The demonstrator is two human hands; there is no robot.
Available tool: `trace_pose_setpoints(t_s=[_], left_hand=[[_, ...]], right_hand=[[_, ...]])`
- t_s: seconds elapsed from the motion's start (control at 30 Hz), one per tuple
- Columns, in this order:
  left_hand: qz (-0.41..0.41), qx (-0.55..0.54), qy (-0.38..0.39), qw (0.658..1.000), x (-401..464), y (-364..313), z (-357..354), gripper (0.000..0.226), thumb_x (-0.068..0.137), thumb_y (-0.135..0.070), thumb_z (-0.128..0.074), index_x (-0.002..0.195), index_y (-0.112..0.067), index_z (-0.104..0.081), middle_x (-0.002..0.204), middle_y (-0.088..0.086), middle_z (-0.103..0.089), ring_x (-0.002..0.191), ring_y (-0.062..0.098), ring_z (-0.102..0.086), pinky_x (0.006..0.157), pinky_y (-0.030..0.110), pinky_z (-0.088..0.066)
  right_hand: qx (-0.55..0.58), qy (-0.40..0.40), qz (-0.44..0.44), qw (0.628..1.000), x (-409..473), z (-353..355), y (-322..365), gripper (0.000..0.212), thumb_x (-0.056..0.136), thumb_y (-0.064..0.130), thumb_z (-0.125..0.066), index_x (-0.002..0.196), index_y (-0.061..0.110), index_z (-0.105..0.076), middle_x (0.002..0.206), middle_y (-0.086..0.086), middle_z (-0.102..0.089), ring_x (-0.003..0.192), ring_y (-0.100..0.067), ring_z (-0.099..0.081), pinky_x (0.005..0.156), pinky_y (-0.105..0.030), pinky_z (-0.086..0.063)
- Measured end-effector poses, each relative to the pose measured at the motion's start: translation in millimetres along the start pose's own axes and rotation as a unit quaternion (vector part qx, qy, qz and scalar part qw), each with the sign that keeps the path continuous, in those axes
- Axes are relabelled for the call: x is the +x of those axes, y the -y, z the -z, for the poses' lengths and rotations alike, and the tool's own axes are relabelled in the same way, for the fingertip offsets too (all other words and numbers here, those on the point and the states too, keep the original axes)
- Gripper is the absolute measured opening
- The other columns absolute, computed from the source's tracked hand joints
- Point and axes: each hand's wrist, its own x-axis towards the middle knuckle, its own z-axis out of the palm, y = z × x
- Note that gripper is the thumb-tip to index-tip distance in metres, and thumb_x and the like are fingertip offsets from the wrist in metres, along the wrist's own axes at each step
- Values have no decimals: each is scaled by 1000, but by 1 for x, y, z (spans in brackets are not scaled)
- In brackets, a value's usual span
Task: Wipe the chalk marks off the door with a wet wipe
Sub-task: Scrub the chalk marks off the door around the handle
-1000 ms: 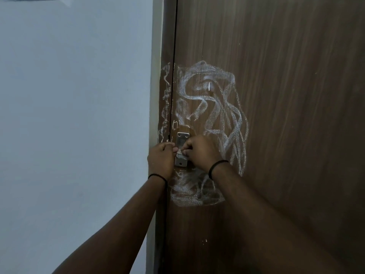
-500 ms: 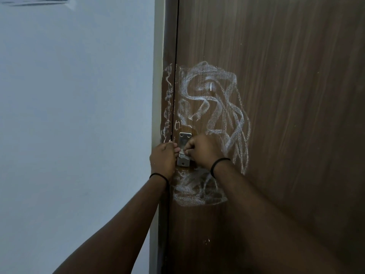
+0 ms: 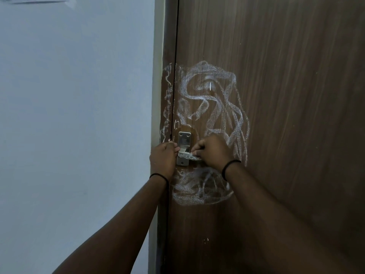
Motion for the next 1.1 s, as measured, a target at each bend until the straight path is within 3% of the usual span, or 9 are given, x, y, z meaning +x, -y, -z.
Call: trace_pose_setpoints(t_s=[0.13, 0.3, 0.4, 0.53, 0.63, 0.77, 0.9, 1.0, 1.1], left_hand=[[2, -2, 2, 1000, 1, -1, 1, 23, 95, -18, -50, 84, -18, -70, 92, 9, -75, 92, 26, -71, 93, 47, -54], [4, -23, 4, 1000, 2, 2, 0, 24, 97, -15, -50, 83, -16, -70, 92, 11, -74, 94, 29, -71, 94, 47, -54], [1, -22, 2, 1000, 2, 4, 0, 24, 98, -16, -49, 84, -18, -69, 92, 9, -74, 94, 27, -71, 94, 45, -54], [1, -19, 10, 1000, 0, 5, 4, 23, 99, -16, -47, 91, -15, -69, 98, 11, -74, 96, 25, -70, 95, 44, -54], [17, -23, 12, 1000, -1, 9, 7, 23, 99, -14, -47, 93, -13, -69, 100, 13, -73, 99, 29, -69, 97, 45, -53], [29, -13, 7, 999, -2, 22, 11, 24, 99, -15, -46, 91, -14, -69, 99, 14, -73, 97, 28, -70, 97, 47, -52], [27, -1, -2, 1000, -2, 26, 15, 25, 97, -16, -48, 86, -19, -70, 93, 9, -74, 93, 26, -70, 95, 46, -53], [9, 18, -8, 1000, -1, 25, 17, 25, 96, -19, -48, 84, -22, -71, 88, 4, -75, 88, 21, -71, 89, 40, -56], [-8, 27, -4, 1000, 2, 25, 16, 23, 96, -20, -49, 87, -24, -71, 87, 1, -75, 87, 19, -72, 88, 38, -57]], right_hand=[[8, 3, 3, 1000, 1, -5, 3, 5, 82, 11, -76, 81, 15, -78, 80, 5, -74, 74, -2, -66, 74, -24, -56], [13, -23, -35, 999, -13, 15, -25, 7, 83, 13, -76, 83, 19, -78, 78, 13, -71, 73, 3, -63, 64, -11, -46], [10, -40, -44, 998, -16, 19, -30, 8, 84, 11, -75, 82, 19, -78, 72, 13, -69, 66, 3, -60, 62, -13, -45], [-11, -62, -55, 996, -15, 9, -28, 10, 87, 12, -72, 84, 18, -79, 84, 3, -75, 73, -3, -64, 70, -21, -49], [-26, -75, -41, 996, -16, -5, -21, 12, 89, 14, -69, 87, 21, -78, 86, 7, -75, 77, -3, -64, 82, -27, -53], [-21, -71, 4, 997, -6, -28, 0, 16, 90, 12, -66, 90, 23, -76, 93, 7, -75, 78, 3, -61, 67, -12, -44], [-26, -46, 27, 998, 7, -42, 15, 15, 90, 11, -67, 97, 21, -77, 99, 6, -75, 80, 4, -57, 64, -3, -33], [29, -86, 19, 996, 2, -36, 10, 14, 89, 14, -70, 100, 19, -76, 100, 5, -74, 84, 1, -61, 77, -14, -49], [49, -155, -22, 986, -11, -23, -7, 17, 90, 15, -68, 107, 15, -74, 103, 2, -74, 92, -8, -66, 84, -24, -53]])
